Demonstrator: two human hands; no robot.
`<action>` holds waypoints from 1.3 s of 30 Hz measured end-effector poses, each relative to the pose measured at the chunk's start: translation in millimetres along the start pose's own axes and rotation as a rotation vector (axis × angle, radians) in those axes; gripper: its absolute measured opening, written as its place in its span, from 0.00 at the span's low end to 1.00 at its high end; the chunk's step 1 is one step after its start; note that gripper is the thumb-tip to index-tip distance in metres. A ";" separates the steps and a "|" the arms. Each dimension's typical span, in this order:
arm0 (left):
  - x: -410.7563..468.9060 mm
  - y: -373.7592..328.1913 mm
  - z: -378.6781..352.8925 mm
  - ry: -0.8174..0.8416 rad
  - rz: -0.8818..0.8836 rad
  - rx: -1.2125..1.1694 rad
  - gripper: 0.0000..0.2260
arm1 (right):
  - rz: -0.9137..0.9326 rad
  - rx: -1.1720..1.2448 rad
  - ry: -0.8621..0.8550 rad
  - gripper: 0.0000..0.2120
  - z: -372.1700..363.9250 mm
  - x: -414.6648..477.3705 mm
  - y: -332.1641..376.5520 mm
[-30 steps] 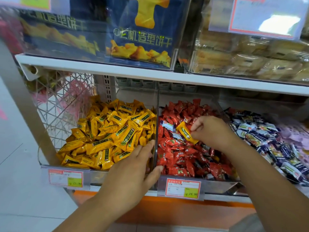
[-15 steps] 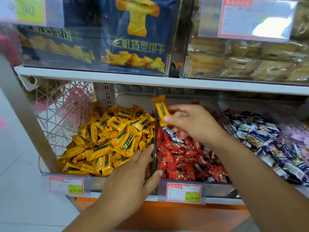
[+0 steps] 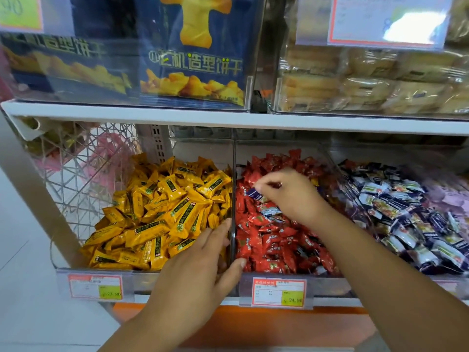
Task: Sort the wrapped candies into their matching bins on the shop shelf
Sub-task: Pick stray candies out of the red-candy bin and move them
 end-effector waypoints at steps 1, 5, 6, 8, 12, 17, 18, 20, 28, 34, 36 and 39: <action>-0.3 0.5 0.0 0.001 0.005 -0.002 0.31 | -0.028 0.023 0.002 0.09 8.6 -1.6 -2.1; 0.4 0.5 -0.7 -0.010 -0.002 0.001 0.31 | -0.025 0.036 0.217 0.14 20.0 -10.9 -6.2; 0.4 0.2 -1.0 -0.009 -0.001 -0.007 0.31 | -0.017 -0.021 0.278 0.19 13.9 -12.0 -6.5; 0.3 -1.1 -0.9 -0.005 0.001 -0.012 0.31 | -0.009 -0.136 0.299 0.27 0.0 -12.0 -6.8; 0.0 -0.7 -1.6 -0.007 -0.008 -0.023 0.32 | -0.014 -0.147 0.147 0.23 -15.3 -10.5 -6.8; -0.7 1.0 -1.9 -0.024 -0.025 -0.024 0.31 | -0.007 0.006 0.056 0.16 -2.9 -12.8 -9.9; 0.0 1.6 -2.6 -0.024 -0.026 -0.024 0.32 | -0.031 0.057 0.054 0.15 2.9 -13.1 -10.7; 0.8 2.0 -3.3 -0.027 -0.030 -0.025 0.32 | -0.085 0.144 0.063 0.14 16.8 -15.1 -11.7; 1.1 2.5 -5.0 -0.030 -0.014 -0.026 0.31 | -0.021 -0.146 0.286 0.08 20.5 -30.8 -11.6; 0.2 1.2 -4.4 -0.030 -0.007 -0.014 0.31 | 0.024 -0.205 0.303 0.13 10.1 -24.7 -13.8; 0.2 2.2 -4.9 -0.025 -0.007 -0.018 0.31 | 0.000 -0.124 0.298 0.10 12.3 -26.9 -17.1; 0.3 3.2 -4.8 -0.024 -0.007 -0.021 0.31 | -0.034 -0.090 0.277 0.10 22.3 -29.0 -22.7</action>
Point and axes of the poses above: each hand's wrist, its own x-axis towards the middle knuckle, its own z-axis out of the back of the hand, y = z × x, the point moved 1 cm from there along x, towards the middle knuckle, and after that the axes turned 7 degrees about -x, right-handed, at the moved point
